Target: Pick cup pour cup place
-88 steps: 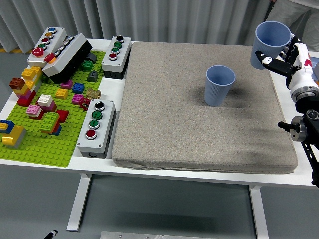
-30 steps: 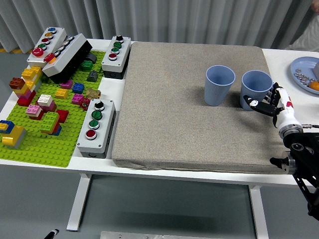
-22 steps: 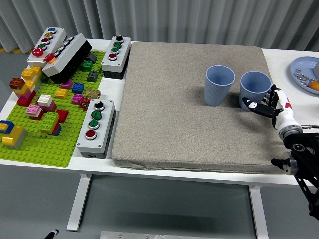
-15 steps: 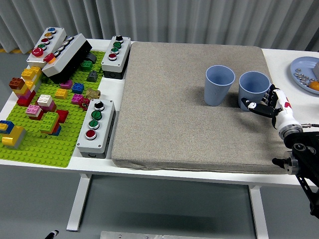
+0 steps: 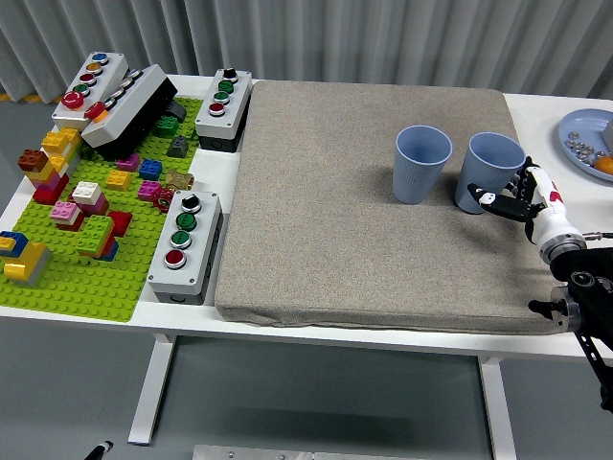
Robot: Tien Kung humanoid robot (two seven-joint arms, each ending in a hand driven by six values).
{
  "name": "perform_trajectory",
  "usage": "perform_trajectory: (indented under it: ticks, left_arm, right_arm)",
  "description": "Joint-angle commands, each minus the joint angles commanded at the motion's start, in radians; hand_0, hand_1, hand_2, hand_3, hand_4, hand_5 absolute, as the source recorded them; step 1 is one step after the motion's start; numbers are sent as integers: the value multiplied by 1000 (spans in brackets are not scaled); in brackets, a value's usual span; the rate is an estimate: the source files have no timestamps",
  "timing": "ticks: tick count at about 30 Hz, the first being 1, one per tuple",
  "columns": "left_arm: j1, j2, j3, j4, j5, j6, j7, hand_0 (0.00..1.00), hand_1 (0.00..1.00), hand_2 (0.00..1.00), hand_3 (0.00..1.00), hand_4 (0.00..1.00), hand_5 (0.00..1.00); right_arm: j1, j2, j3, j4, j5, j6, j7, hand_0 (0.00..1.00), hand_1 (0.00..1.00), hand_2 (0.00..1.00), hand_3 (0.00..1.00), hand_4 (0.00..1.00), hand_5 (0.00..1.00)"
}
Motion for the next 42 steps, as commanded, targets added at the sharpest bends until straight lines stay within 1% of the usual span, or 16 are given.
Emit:
perform_trajectory:
  ticks: [12, 13, 32, 36, 42]
  left_arm:
    - [-3, 0, 0, 0, -1, 0, 0, 836, 809, 884, 805, 635, 998]
    - [-3, 0, -1, 0, 0, 0, 0, 836, 809, 884, 805, 636, 998]
    - [1, 0, -7, 0, 3, 0, 1, 837, 808, 883, 805, 637, 998]
    - [4, 0, -8, 0, 3, 0, 1, 837, 808, 883, 805, 637, 998]
    - [8, 0, -9, 0, 2, 0, 2, 837, 808, 883, 805, 636, 998]
  right_arm:
    - [0, -3, 4, 6, -10, 8, -5, 959, 894, 945, 973, 796, 97]
    - [-1, -3, 4, 7, -10, 9, -5, 959, 897, 941, 973, 800, 113]
    - [-15, -14, 17, 37, -27, 12, -19, 965, 897, 942, 974, 803, 114]
    - [-23, -21, 17, 49, -29, 14, -23, 965, 897, 942, 974, 803, 114]
    - [-59, -47, 21, 100, -31, 18, -36, 967, 898, 943, 975, 803, 115]
